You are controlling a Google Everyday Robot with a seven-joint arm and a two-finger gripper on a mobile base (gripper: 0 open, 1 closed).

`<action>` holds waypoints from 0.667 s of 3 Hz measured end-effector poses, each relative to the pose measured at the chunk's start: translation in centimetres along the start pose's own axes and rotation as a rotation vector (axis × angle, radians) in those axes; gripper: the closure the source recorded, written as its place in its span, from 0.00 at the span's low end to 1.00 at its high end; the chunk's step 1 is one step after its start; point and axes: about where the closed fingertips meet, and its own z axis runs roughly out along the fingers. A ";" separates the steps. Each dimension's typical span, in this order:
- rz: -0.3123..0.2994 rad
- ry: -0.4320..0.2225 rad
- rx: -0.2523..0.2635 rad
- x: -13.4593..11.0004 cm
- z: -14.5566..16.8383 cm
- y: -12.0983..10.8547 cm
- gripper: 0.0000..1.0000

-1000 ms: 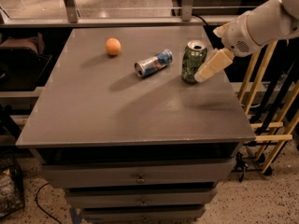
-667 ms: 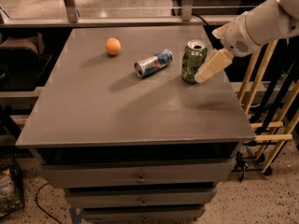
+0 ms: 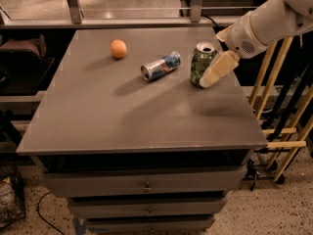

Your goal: Pick green can

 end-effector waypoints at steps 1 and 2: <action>0.002 0.000 0.000 0.0 0.2 0.0 0.00; 0.008 -0.006 0.003 0.3 2.0 -1.1 0.00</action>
Offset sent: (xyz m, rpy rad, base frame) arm 0.0424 0.0026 -0.0292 0.0181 -0.0077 -0.0220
